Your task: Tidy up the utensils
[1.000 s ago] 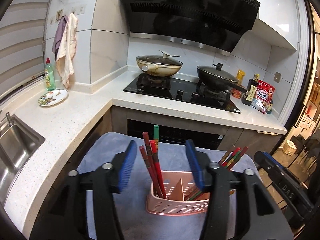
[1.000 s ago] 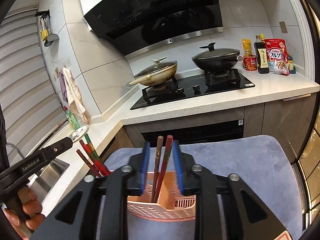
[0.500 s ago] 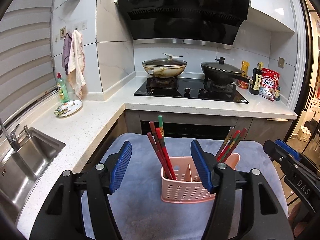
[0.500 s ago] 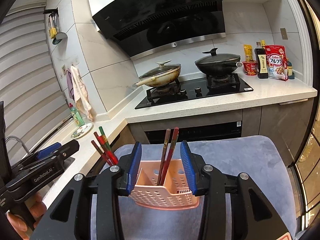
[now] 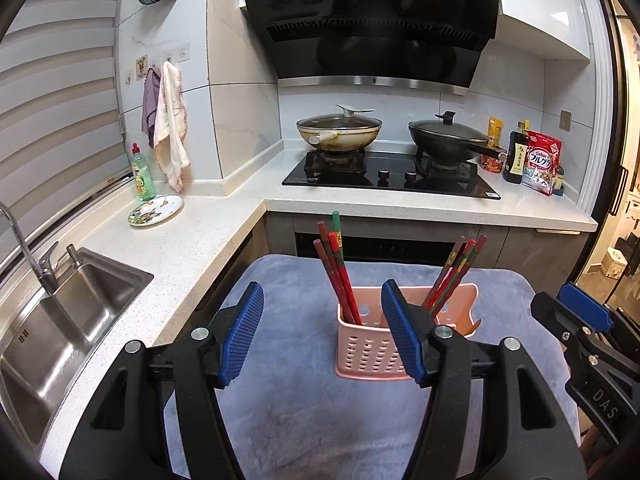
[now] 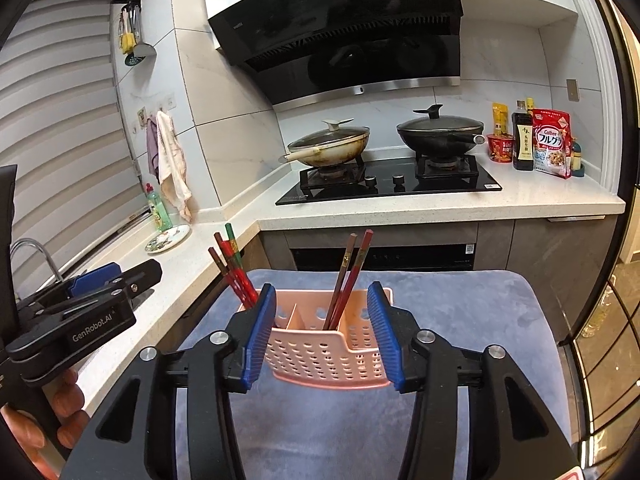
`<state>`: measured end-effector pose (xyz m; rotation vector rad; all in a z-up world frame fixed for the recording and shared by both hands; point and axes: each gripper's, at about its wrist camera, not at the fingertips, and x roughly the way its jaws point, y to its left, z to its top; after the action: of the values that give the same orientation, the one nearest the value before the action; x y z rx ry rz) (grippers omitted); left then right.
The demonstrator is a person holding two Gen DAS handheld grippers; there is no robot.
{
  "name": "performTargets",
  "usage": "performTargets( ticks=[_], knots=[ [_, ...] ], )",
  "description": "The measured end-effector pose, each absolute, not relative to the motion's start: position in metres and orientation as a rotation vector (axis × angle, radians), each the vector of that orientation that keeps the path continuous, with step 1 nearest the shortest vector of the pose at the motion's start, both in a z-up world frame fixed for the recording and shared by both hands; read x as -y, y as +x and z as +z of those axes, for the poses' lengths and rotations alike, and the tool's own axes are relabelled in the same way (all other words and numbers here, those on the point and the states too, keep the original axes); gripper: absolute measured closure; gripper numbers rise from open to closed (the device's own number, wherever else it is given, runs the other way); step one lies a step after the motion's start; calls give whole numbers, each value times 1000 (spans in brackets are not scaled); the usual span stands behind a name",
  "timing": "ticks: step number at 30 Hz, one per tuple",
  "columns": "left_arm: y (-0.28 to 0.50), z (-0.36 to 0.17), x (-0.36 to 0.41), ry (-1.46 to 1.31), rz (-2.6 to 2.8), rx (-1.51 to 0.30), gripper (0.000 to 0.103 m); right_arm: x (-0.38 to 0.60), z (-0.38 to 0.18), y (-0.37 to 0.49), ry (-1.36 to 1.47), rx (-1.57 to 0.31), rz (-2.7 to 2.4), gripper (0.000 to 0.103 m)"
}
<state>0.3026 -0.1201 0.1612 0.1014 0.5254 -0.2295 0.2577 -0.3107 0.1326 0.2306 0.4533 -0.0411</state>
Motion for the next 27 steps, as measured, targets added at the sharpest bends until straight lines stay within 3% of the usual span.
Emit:
performTargets(
  ticks=[11,16,27],
  knots=[
    [275,146,113,142,-205,-554,37,292,120,230,169,-520,-64,45],
    [260,130,111,162,-202,-583,36,288,108,218,175,-562,-68,45],
    [241,100,103,180,-186,-636,25,285,78,198,190,-637,-97,40]
  ],
)
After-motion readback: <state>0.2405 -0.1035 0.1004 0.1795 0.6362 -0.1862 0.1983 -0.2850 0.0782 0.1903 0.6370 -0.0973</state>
